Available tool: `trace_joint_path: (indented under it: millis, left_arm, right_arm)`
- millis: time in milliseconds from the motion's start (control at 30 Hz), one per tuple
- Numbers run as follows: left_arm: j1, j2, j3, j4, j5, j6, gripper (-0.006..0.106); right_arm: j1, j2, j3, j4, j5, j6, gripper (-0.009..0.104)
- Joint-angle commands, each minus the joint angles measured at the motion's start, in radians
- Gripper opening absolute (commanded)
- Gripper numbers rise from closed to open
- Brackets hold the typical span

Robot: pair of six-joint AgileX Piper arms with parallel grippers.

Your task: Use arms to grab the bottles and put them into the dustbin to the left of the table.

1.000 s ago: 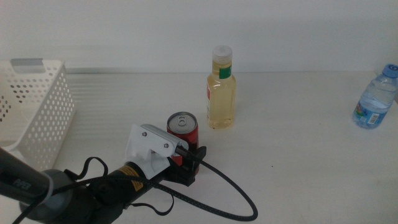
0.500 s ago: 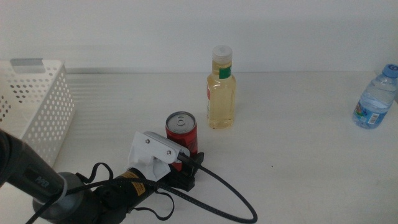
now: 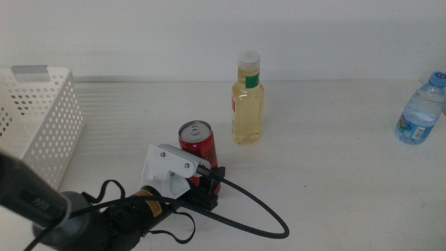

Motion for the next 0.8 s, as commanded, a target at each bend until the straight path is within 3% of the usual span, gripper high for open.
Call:
trace_joint_path:
  millis: [0, 200, 433, 767]
  left_arm:
    - [0.0, -0.102, -0.001, -0.014, -0.131, -0.031, -0.005]
    - [0.008, -0.331, -0.025, -0.006, 0.243, -0.018, -0.005]
    - [0.065, -0.561, -0.16, 0.112, 0.765, -0.047, -0.005]
    - [0.106, -0.61, -0.51, 0.163, 1.461, 0.016, -0.005]
  right_arm:
    - [-0.005, -0.027, -0.003, -0.01, -0.071, -0.009, 0.074]
    - [-0.005, -0.027, -0.003, -0.01, -0.071, -0.009, 0.074]
    - [-0.005, -0.027, -0.003, -0.01, -0.071, -0.009, 0.074]
    - [-0.005, -0.027, -0.003, -0.01, -0.071, -0.009, 0.074]
